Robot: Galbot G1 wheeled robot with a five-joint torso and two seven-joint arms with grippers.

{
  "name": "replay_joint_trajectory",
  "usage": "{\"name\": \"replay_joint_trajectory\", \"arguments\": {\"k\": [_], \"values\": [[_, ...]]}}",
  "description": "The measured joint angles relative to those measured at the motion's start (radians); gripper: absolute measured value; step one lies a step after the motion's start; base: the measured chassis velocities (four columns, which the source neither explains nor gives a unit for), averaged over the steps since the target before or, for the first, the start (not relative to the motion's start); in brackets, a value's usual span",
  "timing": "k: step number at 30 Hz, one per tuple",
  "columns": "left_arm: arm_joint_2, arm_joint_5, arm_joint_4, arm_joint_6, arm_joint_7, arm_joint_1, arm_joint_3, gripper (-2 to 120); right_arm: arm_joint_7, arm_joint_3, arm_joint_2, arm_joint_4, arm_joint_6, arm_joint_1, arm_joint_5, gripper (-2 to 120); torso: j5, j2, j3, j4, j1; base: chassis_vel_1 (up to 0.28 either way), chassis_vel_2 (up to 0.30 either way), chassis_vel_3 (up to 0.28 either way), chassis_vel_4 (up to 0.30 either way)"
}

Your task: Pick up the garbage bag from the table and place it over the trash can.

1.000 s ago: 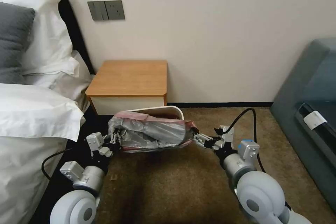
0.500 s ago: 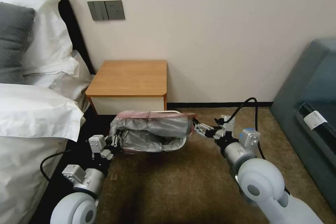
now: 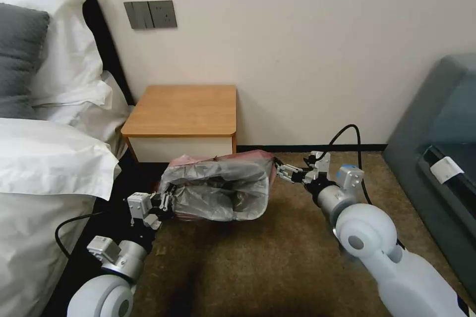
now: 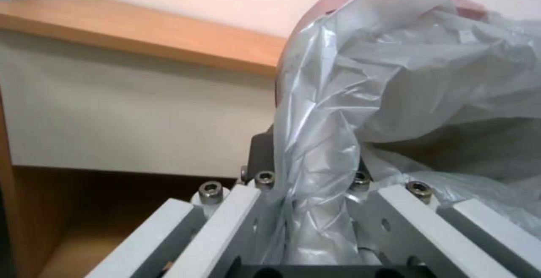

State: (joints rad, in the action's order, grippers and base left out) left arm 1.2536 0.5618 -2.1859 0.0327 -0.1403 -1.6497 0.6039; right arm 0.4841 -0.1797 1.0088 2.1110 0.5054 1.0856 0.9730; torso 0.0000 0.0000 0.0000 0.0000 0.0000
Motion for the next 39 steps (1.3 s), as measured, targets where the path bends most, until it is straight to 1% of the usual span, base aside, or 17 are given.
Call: {"name": "replay_joint_trajectory", "arguments": {"k": [4,10,12,17,19,20,22,23,26,30,32,33,34,35,36,37,39], "values": [[0.001,0.032,-0.007,0.003,-0.001,-0.003,0.006,6,-0.014,0.001,-0.001,-0.022,0.003,-0.009,0.017,100,0.0,0.0,0.0,0.0,0.0,0.0,0.0,0.0,0.0],[0.007,0.106,-0.017,0.038,0.01,-0.003,0.008,6,-0.051,0.005,0.011,-0.05,-0.005,-0.008,0.026,100,0.0001,0.0,0.0,0.0,0.0,0.0,0.0,0.0,0.0],[0.009,0.148,-0.026,0.061,0.022,-0.002,0.008,6,-0.059,0.005,0.016,-0.061,-0.005,-0.006,0.024,100,0.0,0.0,0.0,0.0,0.0,0.0,0.0,0.0,0.0],[0.009,0.186,-0.035,0.086,0.055,0.0,0.007,6,-0.065,-0.002,0.019,-0.068,-0.021,0.005,0.026,100,0.0,0.0,0.0,0.0,0.0,0.0,0.0,0.0,0.0],[0.008,0.204,-0.035,0.103,0.087,0.005,0.006,6,-0.056,-0.016,0.019,-0.048,-0.033,0.022,0.059,100,0.0,0.0,0.0,0.0001,0.0,0.0,0.0,0.0,0.0],[0.008,0.204,-0.035,0.103,0.087,0.005,0.006,6,-0.056,-0.016,0.019,-0.048,-0.033,0.022,0.059,100,0.0,0.0,0.0,0.0001,0.0,0.0,0.0,0.0,0.0],[0.006,0.238,-0.038,0.133,0.14,0.017,0.002,6,-0.051,-0.032,0.019,-0.009,-0.056,0.059,0.103,100,0.0,0.0,0.0,-0.0001,0.0,0.0,0.0,0.0,0.0],[0.006,0.238,-0.038,0.133,0.14,0.017,0.002,6,-0.051,-0.032,0.019,-0.009,-0.056,0.059,0.103,100,0.0,0.0,0.0,-0.0001,0.0,0.0,0.0,0.0,0.0],[0.005,0.259,-0.039,0.166,0.209,0.029,-0.003,6,-0.056,-0.045,0.025,0.036,-0.11,0.114,0.114,100,0.0,0.0,0.0,-0.0001,0.0,0.0,0.0,0.0,0.0],[0.003,0.258,-0.038,0.18,0.234,0.031,-0.005,6,-0.053,-0.05,0.029,0.071,-0.139,0.132,0.105,100,0.0001,0.0,0.0,-0.0001,0.0,0.0,0.0,0.0,0.0],[0.0,0.234,-0.033,0.192,0.252,0.031,-0.01,6,-0.036,-0.052,0.021,0.151,-0.148,0.141,0.101,100,0.0,0.0,0.0,0.0,0.0,0.0,0.0,0.0,0.0],[0.0,0.234,-0.033,0.192,0.252,0.031,-0.01,6,-0.036,-0.052,0.021,0.151,-0.148,0.141,0.101,100,0.0,0.0,0.0,0.0,0.0,0.0,0.0,0.0,0.0],[-0.003,0.204,-0.029,0.193,0.256,0.032,-0.017,6,-0.038,-0.051,-0.003,0.222,-0.148,0.14,0.102,100,-0.0002,0.0,0.0,0.0,0.0,0.0,0.0,0.0,0.0],[-0.008,0.175,-0.03,0.195,0.266,0.036,-0.034,6,-0.116,-0.039,-0.069,0.283,-0.141,0.121,0.068,100,-0.0001,0.0,0.0,0.0,0.0,0.0,0.0,0.0,0.0],[-0.009,0.17,-0.033,0.196,0.272,0.038,-0.039,6,-0.156,-0.031,-0.091,0.29,-0.141,0.111,0.051,98,-0.0001,0.0,0.0,-0.0002,0.0,0.0,0.0,0.0,0.0],[-0.009,0.17,-0.033,0.196,0.272,0.038,-0.039,6,-0.156,-0.031,-0.091,0.29,-0.141,0.111,0.051,98,-0.0001,0.0,0.0,-0.0002,0.0,0.0,0.0,0.0,0.0],[-0.012,0.152,-0.044,0.2,0.293,0.04,-0.055,6,-0.312,-0.004,-0.164,0.292,-0.142,0.067,-0.01,88,0.0001,0.0,0.0,-0.0002,0.0,0.0,0.0,0.0,0.0]]}}
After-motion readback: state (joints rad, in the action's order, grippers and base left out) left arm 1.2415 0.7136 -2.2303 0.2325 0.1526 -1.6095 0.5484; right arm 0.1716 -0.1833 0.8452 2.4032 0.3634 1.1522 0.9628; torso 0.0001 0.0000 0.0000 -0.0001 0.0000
